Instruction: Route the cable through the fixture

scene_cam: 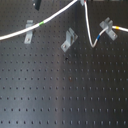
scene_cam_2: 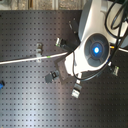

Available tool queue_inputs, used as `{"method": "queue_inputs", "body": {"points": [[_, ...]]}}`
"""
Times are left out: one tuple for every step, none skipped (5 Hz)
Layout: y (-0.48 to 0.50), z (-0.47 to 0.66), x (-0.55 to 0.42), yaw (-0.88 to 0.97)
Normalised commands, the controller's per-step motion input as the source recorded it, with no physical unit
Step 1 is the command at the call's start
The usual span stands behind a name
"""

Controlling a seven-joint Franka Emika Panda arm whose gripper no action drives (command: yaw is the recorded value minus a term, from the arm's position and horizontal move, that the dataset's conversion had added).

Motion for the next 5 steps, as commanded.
{"method": "queue_inputs", "body": {"points": [[0.306, 0.36, -0.021, 0.22], [0.235, 0.28, 0.025, 0.41], [0.134, 0.27, -0.038, 0.14], [-0.020, 0.33, -0.356, -0.24], [0.073, 0.19, -0.514, -0.13]]}}
